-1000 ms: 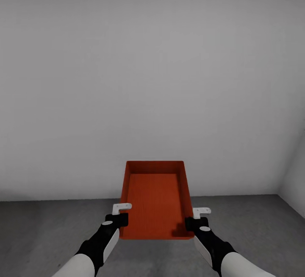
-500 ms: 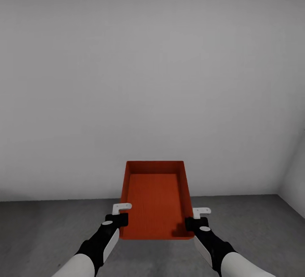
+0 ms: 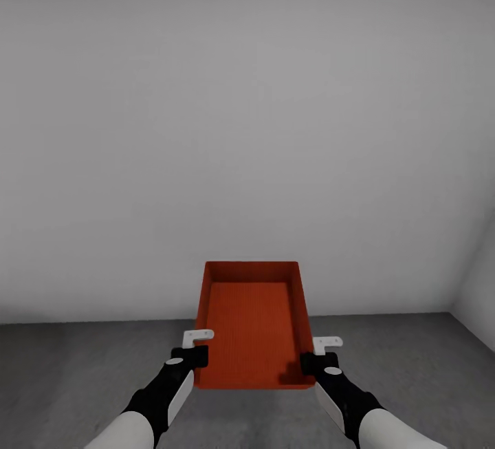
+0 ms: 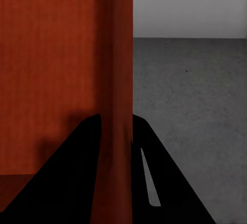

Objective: Move the two storage containers from the living room to the garage. In the garage, place one container on the floor and stack the other container on top of it (either order is fine).

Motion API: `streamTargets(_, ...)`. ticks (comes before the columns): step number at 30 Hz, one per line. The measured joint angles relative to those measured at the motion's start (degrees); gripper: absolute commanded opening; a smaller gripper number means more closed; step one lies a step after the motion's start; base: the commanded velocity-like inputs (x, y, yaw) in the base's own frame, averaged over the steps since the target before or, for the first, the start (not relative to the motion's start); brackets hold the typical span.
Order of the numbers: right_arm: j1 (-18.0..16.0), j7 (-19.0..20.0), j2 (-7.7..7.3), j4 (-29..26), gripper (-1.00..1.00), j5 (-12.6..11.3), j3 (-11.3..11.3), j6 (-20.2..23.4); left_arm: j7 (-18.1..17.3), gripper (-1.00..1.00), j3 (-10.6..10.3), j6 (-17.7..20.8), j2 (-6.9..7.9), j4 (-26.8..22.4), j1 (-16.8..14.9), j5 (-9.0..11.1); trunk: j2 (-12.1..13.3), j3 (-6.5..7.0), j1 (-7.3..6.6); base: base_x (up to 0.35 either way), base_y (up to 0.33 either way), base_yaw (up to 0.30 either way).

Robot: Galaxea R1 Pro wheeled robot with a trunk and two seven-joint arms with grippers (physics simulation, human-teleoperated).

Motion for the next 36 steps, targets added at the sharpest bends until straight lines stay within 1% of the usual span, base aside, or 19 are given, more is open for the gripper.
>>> streamTargets(27, 0.0, 0.0, -0.01, 0.0, -1.0, 0.1, 0.1, -0.1, 0.0, -1.0, 0.2, -0.6, -0.04, 0.4, 0.0, 0.1, 0.0, -2.49, 0.0, 0.0, 0.0, 0.0)
streamTargets(36, 0.0, -0.1, -0.02, 0.2, -1.0, -0.3, 0.3, -0.2, -0.1, -1.0, 0.3, -0.7, -0.07, 0.6, 0.0, -0.1, 0.0, -3.31, 0.0, 0.0, 0.0, 0.0)
